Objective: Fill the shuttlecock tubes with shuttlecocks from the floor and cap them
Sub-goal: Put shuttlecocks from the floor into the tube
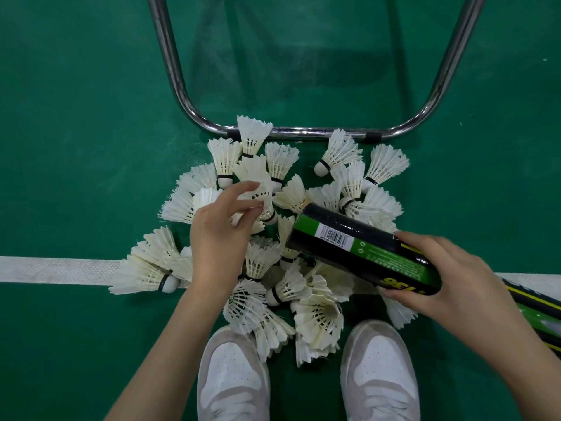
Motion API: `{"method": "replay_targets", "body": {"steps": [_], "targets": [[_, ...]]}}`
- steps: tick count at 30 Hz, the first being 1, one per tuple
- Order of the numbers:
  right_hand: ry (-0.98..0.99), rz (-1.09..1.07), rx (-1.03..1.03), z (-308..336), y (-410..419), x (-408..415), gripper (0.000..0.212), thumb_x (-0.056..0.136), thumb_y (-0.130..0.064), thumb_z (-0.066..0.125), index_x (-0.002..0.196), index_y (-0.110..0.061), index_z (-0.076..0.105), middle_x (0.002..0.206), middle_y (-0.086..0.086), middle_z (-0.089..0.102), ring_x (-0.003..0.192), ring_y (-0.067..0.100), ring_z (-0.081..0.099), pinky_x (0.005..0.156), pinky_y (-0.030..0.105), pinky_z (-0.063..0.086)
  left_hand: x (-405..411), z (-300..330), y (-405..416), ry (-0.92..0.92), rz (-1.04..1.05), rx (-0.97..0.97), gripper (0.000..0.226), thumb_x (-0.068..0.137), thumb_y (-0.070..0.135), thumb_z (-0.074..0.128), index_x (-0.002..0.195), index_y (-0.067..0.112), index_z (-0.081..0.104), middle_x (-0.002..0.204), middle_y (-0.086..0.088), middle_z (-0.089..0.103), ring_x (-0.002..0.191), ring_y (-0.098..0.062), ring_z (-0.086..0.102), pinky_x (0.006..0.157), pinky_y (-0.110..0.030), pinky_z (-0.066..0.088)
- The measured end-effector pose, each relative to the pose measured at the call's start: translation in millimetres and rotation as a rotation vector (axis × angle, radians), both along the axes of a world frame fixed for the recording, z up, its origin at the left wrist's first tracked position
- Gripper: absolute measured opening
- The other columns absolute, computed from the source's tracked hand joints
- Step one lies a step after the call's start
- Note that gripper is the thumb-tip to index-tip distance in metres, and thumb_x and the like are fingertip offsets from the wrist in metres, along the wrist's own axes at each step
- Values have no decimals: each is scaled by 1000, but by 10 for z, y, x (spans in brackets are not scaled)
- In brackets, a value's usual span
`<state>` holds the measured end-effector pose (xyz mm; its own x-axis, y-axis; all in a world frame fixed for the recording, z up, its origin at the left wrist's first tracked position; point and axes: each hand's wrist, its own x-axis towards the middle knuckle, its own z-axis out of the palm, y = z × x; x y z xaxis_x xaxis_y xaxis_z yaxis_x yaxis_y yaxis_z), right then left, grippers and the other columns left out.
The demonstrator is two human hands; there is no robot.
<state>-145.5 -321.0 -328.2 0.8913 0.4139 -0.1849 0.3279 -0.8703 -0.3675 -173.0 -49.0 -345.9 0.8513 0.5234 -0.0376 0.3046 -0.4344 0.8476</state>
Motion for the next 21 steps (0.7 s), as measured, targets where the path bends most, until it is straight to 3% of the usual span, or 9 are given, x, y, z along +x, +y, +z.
{"method": "replay_targets", "body": {"steps": [4,9,13,21], "targets": [[6,-4,0,-3,-16,7,74,57,-48,77,121,-36,43,106,-4,60,92,25,60,76,43,50,-114,145,2,-14,49,-87,28,84,14,70,103,35,65,81,22,68,83,7,64,73,-16,49],[13,-1,19,-9,2,-5,73,57,-49,76,121,-37,42,106,-5,60,92,24,59,76,43,49,-224,287,-48,-48,106,-281,32,81,13,72,94,42,62,76,15,72,85,1,67,72,-12,49],[19,6,25,-2,26,-12,73,57,-51,75,121,-38,42,107,-6,60,93,23,59,77,43,49,-305,274,-167,-43,117,-430,31,81,9,71,99,33,63,78,8,73,84,-4,68,82,-22,51],[7,36,33,-11,53,-13,74,56,-51,75,121,-37,43,108,-6,60,94,25,59,78,43,49,-311,234,-206,-29,51,-550,29,86,4,63,101,28,59,74,3,73,80,-6,69,75,-9,48]]}}
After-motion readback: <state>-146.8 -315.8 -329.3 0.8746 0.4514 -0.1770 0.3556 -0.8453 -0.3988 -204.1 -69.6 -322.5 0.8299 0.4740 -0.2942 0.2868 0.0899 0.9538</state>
